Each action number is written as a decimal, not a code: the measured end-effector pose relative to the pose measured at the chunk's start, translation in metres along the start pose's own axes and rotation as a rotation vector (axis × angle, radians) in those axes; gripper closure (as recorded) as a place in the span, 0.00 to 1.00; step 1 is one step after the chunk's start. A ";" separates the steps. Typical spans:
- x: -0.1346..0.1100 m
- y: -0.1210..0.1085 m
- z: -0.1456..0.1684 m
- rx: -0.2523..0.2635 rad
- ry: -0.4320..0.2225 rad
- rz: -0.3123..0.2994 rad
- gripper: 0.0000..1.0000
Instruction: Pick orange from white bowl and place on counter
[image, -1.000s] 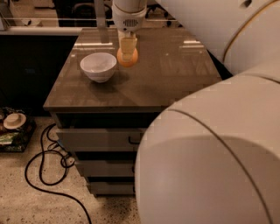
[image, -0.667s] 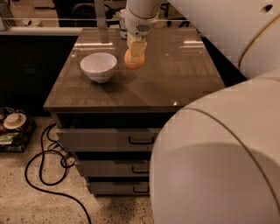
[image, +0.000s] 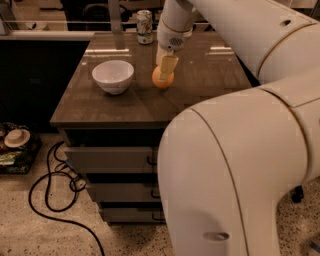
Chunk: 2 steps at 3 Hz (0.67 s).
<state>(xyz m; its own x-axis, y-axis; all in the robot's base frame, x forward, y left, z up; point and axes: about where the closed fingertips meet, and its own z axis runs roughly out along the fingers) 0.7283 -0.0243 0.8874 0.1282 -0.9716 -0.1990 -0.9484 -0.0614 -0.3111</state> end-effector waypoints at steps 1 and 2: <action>0.012 -0.002 0.018 -0.057 0.004 0.020 1.00; 0.013 -0.004 0.020 -0.069 0.005 0.018 1.00</action>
Offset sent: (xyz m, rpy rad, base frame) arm 0.0301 -0.0078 -0.0236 -0.0210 0.0995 0.0162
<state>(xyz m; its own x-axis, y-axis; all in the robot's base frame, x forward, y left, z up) 0.7397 -0.0316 0.8675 0.1095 -0.9739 -0.1988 -0.9683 -0.0594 -0.2425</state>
